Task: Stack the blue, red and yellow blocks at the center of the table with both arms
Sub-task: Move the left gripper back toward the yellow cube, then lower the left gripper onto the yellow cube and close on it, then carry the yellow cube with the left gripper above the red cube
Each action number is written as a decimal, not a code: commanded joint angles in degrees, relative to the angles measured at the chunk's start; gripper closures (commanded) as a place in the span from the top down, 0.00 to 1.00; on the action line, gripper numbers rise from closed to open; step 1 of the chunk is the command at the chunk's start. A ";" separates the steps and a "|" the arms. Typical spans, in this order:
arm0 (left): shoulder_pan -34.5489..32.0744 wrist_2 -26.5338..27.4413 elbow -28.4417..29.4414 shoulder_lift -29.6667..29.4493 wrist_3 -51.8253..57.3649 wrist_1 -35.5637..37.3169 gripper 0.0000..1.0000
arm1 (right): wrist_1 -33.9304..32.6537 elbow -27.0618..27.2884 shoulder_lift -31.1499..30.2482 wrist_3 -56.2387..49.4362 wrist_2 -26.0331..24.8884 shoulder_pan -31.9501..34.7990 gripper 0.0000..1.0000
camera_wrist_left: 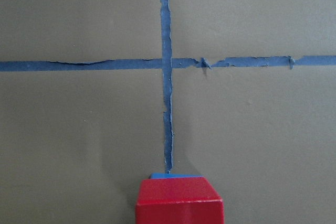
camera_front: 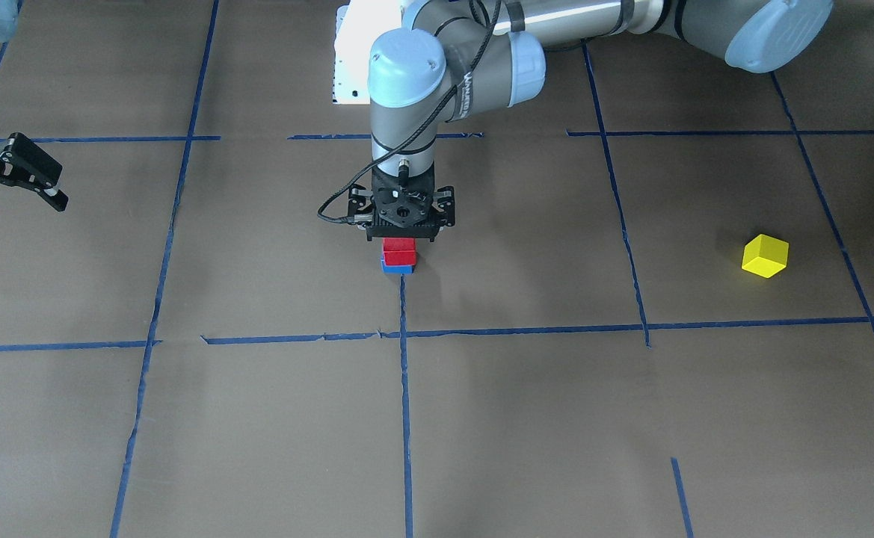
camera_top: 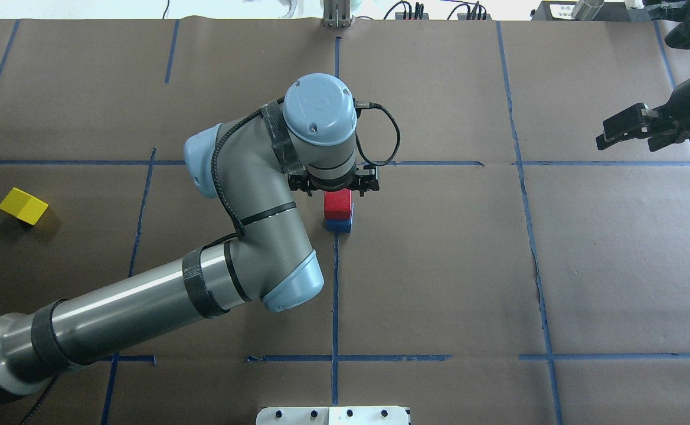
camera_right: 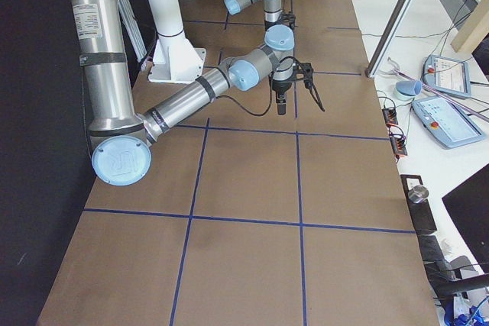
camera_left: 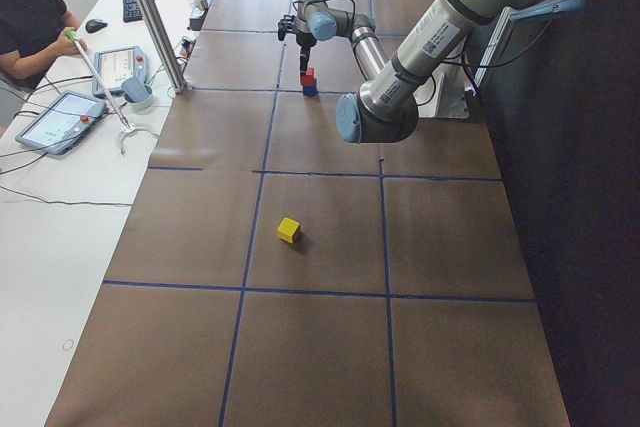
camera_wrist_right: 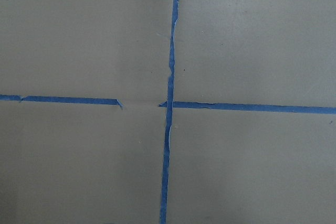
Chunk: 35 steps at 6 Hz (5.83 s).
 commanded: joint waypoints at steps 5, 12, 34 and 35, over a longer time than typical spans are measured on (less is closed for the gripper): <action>-22.93 -16.29 -16.47 44.13 40.63 -19.24 1.00 | -0.04 -0.63 -0.37 0.26 -0.77 -0.10 1.00; -29.85 -20.30 -3.29 49.39 47.56 -22.95 1.00 | 0.05 -0.72 -0.19 0.27 -1.82 -1.42 1.00; 0.39 -5.37 0.92 -4.31 1.42 8.24 0.00 | 0.05 -1.34 0.07 0.18 -3.05 -2.47 1.00; 0.39 -5.36 1.29 -4.32 1.50 7.80 0.00 | 0.05 -1.43 0.07 0.18 -3.05 -2.47 1.00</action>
